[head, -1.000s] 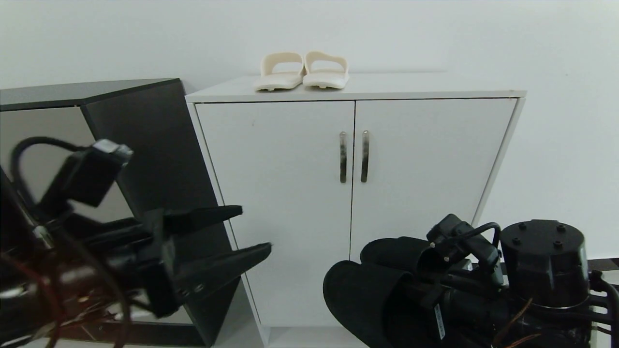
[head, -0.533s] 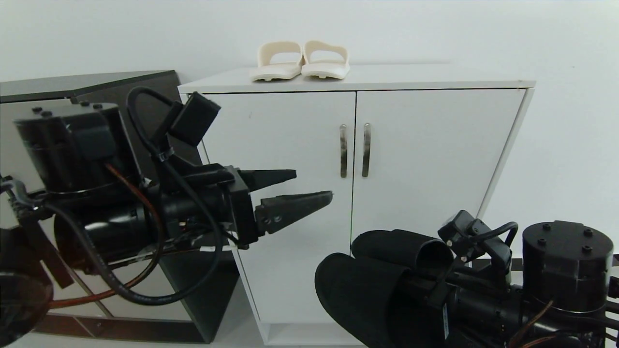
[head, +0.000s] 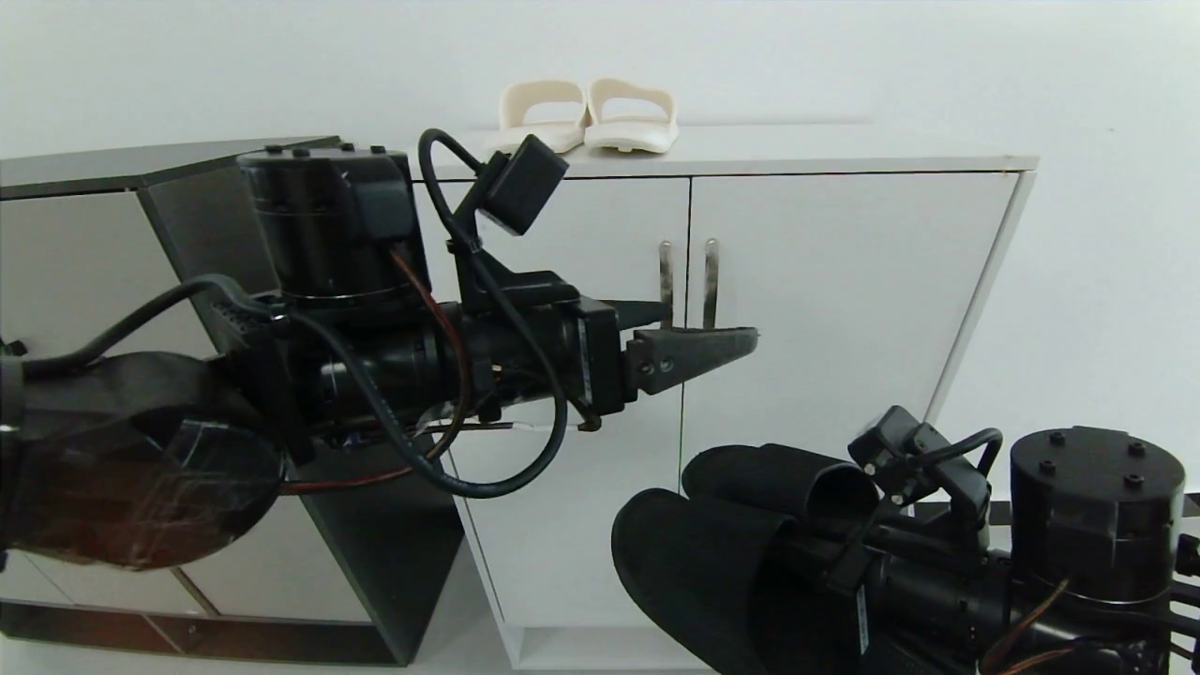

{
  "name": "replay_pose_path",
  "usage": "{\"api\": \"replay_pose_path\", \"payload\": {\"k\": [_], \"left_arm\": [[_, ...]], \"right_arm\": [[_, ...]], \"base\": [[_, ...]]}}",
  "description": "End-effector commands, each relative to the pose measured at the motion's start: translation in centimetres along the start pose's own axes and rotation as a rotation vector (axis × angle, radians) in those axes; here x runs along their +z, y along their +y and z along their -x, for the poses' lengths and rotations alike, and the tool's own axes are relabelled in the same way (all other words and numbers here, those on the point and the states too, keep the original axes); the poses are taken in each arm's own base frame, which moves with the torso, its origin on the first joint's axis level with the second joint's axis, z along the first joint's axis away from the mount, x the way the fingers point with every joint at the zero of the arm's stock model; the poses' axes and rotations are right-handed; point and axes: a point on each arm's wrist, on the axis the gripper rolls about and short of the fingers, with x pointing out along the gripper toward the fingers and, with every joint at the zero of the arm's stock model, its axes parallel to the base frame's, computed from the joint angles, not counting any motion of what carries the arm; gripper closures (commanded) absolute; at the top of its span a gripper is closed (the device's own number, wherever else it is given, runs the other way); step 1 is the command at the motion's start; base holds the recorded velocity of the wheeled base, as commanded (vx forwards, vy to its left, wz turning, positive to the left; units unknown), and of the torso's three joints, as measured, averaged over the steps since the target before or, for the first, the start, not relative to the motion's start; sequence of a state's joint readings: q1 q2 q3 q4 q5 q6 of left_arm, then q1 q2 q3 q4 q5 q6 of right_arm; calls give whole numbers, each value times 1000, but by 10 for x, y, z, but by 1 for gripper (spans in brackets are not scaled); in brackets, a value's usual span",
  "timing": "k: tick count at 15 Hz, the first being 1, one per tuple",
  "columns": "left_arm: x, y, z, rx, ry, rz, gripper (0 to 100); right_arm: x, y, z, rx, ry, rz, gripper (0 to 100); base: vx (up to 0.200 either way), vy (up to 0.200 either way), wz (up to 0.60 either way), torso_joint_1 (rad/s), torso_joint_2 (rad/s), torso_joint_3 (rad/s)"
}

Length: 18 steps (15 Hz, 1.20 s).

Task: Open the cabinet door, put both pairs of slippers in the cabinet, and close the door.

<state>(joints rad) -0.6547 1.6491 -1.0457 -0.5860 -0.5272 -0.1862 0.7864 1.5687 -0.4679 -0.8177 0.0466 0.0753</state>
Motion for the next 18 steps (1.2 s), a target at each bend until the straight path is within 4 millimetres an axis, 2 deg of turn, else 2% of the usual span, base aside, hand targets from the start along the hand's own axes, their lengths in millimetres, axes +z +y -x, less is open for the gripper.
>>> {"api": "replay_pose_path", "payload": {"k": [1, 3, 6, 12, 18], "left_arm": [[1, 4, -15, -46, 15, 42, 0], [7, 9, -25, -95, 11, 123, 0], [6, 19, -40, -85, 8, 146, 0], [1, 36, -65, 92, -34, 98, 0], [1, 41, -70, 136, -35, 99, 0]], "right_arm": [[-2, 0, -2, -1, 8, -1, 100], [-3, -1, -2, -1, 13, -1, 100], [-4, -1, -4, -3, 22, -1, 100], [-6, -1, -4, -4, 31, 11, 100], [-9, -1, -5, -4, 42, 21, 100]], "base": [[0, 0, 0, 0, 0, 0], [0, 0, 0, 0, 0, 0], [0, 0, 0, 0, 0, 0], [0, 0, 0, 0, 0, 0], [0, 0, 0, 0, 0, 0]]}}
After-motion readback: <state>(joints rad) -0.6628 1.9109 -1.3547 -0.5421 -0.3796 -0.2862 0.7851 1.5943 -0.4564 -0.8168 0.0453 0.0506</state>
